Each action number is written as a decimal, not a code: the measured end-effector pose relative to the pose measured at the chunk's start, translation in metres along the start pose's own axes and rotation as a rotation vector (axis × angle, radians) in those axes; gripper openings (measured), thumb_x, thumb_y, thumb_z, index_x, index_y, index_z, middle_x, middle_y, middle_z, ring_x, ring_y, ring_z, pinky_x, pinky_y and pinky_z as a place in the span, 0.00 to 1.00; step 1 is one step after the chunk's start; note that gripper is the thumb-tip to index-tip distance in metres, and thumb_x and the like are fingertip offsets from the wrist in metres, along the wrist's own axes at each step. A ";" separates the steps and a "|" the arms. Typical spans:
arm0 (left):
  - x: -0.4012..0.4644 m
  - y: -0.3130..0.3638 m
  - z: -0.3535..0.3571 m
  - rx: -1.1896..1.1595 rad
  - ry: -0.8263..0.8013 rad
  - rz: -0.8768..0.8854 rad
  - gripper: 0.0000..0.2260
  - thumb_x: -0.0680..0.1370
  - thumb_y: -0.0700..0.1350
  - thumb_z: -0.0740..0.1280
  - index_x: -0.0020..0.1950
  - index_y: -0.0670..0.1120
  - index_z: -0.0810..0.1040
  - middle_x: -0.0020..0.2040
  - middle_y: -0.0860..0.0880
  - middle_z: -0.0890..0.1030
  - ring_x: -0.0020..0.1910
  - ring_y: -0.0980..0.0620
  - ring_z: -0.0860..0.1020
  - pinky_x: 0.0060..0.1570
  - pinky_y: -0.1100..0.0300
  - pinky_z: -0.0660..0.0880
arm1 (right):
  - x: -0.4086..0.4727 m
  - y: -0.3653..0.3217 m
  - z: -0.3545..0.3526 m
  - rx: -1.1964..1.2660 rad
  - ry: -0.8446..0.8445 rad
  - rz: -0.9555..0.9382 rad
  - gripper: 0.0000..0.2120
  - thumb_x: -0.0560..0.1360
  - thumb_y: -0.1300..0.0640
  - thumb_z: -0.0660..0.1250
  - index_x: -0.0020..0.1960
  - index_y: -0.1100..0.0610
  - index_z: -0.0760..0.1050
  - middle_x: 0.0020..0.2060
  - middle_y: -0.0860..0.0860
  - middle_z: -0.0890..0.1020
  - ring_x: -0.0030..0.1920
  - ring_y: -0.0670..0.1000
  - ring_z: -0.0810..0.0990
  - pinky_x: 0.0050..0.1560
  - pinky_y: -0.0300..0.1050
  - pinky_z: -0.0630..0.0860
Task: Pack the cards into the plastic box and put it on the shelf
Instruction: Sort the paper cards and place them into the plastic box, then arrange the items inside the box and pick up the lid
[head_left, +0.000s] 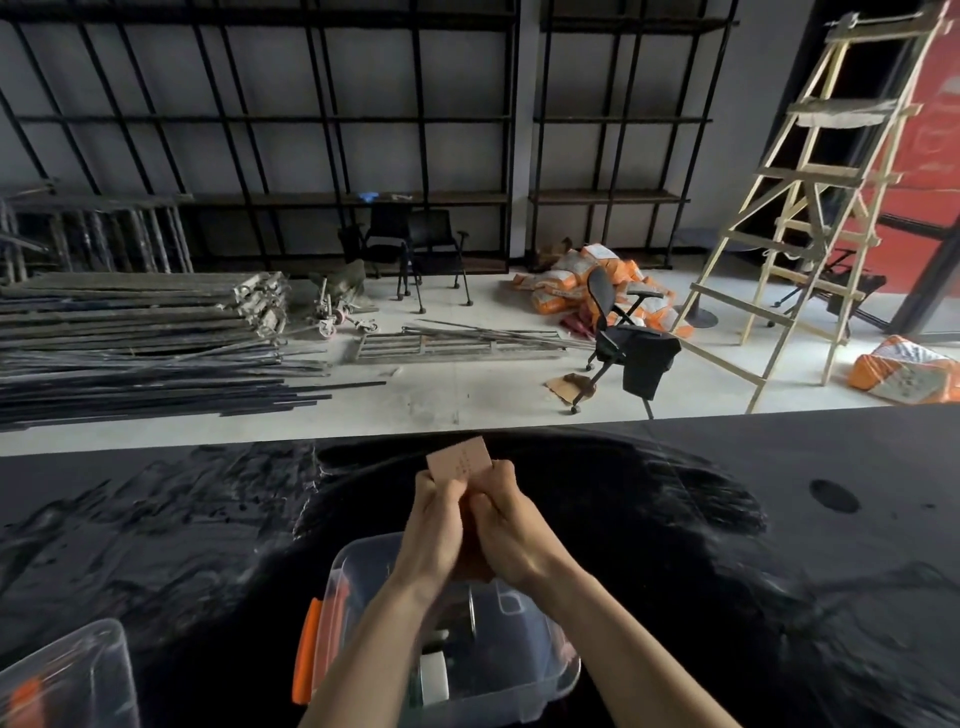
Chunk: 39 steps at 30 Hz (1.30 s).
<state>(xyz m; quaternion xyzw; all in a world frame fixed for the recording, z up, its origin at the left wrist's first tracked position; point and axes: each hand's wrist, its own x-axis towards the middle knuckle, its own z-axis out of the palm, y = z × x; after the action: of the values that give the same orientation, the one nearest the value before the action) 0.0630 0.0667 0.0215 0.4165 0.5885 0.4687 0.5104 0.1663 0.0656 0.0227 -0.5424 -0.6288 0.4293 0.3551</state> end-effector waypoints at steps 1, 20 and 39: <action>0.000 -0.003 -0.002 0.034 -0.022 -0.022 0.07 0.81 0.43 0.58 0.54 0.41 0.72 0.48 0.42 0.80 0.47 0.49 0.80 0.42 0.56 0.78 | -0.001 0.001 -0.002 -0.080 0.001 0.025 0.07 0.81 0.56 0.56 0.56 0.59 0.65 0.54 0.58 0.81 0.53 0.57 0.82 0.55 0.60 0.80; -0.016 -0.044 0.008 0.508 -0.319 -0.316 0.13 0.82 0.50 0.57 0.53 0.51 0.81 0.48 0.47 0.86 0.48 0.48 0.84 0.53 0.50 0.81 | -0.005 0.065 -0.013 -0.386 0.121 0.090 0.15 0.78 0.54 0.61 0.63 0.47 0.75 0.55 0.47 0.82 0.51 0.49 0.81 0.48 0.46 0.79; -0.012 -0.057 0.023 0.777 -0.256 -0.417 0.28 0.85 0.48 0.53 0.78 0.38 0.44 0.50 0.48 0.78 0.48 0.53 0.79 0.49 0.58 0.77 | -0.025 0.186 -0.039 -0.877 0.110 0.136 0.38 0.77 0.32 0.53 0.81 0.42 0.43 0.82 0.56 0.46 0.81 0.58 0.39 0.78 0.57 0.35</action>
<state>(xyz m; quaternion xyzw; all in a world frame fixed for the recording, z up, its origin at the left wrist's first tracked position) 0.0866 0.0460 -0.0326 0.5042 0.7240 0.0453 0.4685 0.2757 0.0552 -0.1337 -0.7038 -0.6946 0.1149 0.0953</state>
